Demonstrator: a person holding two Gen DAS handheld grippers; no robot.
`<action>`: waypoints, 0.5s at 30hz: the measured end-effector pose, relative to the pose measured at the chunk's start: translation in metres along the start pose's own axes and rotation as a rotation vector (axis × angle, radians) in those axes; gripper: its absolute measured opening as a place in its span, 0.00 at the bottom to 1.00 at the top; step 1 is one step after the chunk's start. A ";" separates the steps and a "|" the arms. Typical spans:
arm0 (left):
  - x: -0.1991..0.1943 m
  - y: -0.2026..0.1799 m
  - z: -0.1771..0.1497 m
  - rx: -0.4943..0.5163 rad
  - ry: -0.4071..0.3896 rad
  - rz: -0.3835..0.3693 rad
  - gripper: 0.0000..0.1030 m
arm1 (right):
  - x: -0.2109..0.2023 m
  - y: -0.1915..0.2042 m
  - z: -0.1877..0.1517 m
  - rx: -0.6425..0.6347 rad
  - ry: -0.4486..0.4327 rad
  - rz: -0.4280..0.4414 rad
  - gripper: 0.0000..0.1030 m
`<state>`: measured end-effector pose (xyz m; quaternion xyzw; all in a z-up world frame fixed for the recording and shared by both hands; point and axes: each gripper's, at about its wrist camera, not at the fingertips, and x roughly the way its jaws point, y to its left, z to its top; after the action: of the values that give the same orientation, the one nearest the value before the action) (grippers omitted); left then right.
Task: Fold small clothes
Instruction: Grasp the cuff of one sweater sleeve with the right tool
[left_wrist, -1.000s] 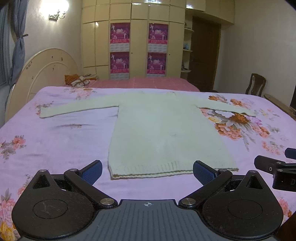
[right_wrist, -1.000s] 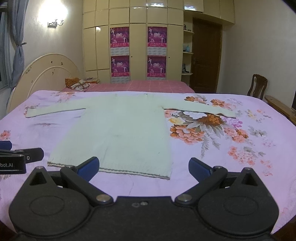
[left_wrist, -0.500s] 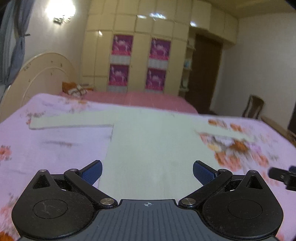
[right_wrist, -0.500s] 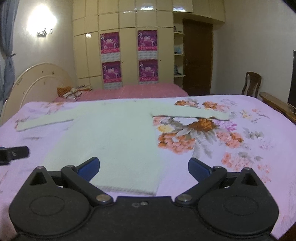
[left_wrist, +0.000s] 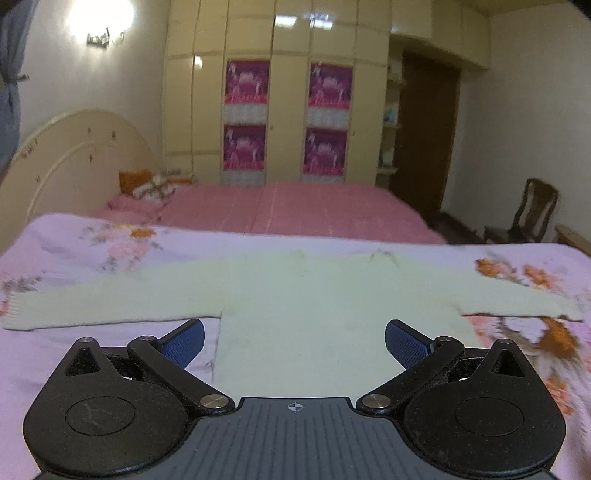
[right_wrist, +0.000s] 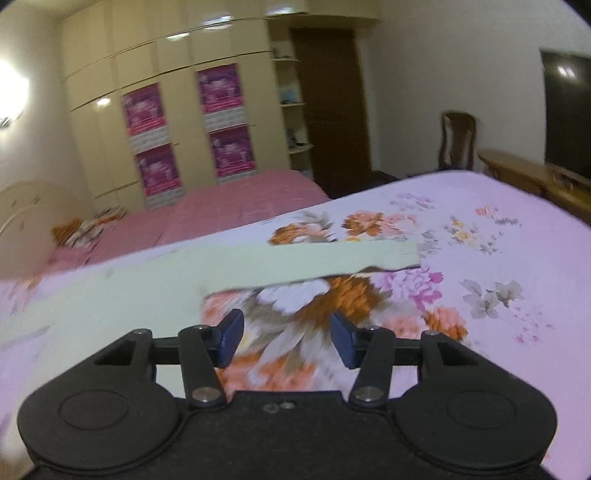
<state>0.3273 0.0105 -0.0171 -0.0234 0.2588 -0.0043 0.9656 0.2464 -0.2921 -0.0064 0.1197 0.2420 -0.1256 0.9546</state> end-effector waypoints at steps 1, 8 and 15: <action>0.019 -0.001 0.002 0.008 0.021 0.006 1.00 | 0.018 -0.011 0.006 0.032 0.009 -0.006 0.46; 0.116 0.006 0.008 0.011 0.093 0.050 1.00 | 0.137 -0.099 0.018 0.334 0.063 -0.064 0.30; 0.166 0.028 0.013 -0.036 0.122 0.085 1.00 | 0.209 -0.167 0.005 0.651 0.075 -0.074 0.31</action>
<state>0.4775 0.0356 -0.0899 -0.0293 0.3180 0.0398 0.9468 0.3768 -0.4885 -0.1332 0.4142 0.2284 -0.2266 0.8514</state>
